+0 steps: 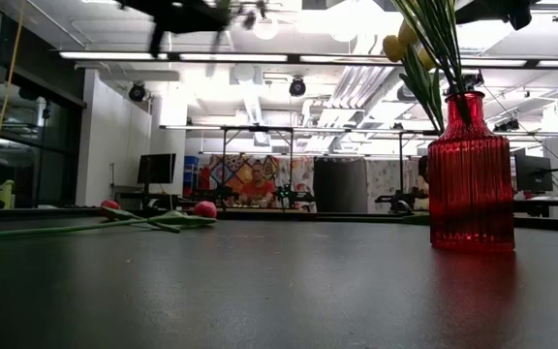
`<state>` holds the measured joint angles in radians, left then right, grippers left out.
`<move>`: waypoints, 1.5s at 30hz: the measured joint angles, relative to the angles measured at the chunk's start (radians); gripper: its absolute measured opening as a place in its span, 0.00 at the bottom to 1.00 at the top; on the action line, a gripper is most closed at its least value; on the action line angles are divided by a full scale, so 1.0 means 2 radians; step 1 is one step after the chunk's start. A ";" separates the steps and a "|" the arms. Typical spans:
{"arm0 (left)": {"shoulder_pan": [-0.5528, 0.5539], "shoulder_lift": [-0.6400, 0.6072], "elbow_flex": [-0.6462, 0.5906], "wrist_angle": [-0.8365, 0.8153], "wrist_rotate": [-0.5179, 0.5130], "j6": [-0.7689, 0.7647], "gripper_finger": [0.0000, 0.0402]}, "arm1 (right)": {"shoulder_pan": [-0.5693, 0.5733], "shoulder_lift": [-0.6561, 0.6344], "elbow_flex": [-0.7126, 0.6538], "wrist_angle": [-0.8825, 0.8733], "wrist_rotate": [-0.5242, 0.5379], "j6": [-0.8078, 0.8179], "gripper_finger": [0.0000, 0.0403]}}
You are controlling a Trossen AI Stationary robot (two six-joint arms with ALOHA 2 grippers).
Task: Sort flowers into vase by color
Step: Put the left purple flowers into the red flower vase
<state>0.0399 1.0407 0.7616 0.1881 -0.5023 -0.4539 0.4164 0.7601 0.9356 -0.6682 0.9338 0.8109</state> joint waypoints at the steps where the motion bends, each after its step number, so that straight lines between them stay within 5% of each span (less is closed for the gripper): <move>1: 0.000 0.025 0.000 0.037 0.006 0.009 0.00 | 0.000 0.000 0.000 0.000 0.000 0.000 0.77; 8: 0.017 0.223 0.009 0.363 0.150 0.002 0.00 | 0.000 0.000 0.000 0.001 0.017 0.000 0.77; 13: 0.023 0.329 0.056 0.431 0.208 -0.007 0.00 | 0.000 0.000 0.000 0.006 0.029 0.000 0.77; 20: 0.014 0.439 0.170 0.459 0.316 -0.020 0.00 | 0.000 0.002 0.000 0.013 0.037 0.000 0.77; 29: -0.007 0.537 0.292 0.458 0.360 -0.039 0.00 | 0.000 0.013 0.000 0.015 0.039 0.000 0.77; 45: -0.010 0.553 0.306 0.426 0.387 -0.008 0.00 | 0.000 0.013 0.000 0.015 0.040 -0.004 0.77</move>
<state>0.0193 2.1477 1.3739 1.0397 0.2717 -0.4692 0.4164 0.7864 0.9356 -0.6388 1.0142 0.8036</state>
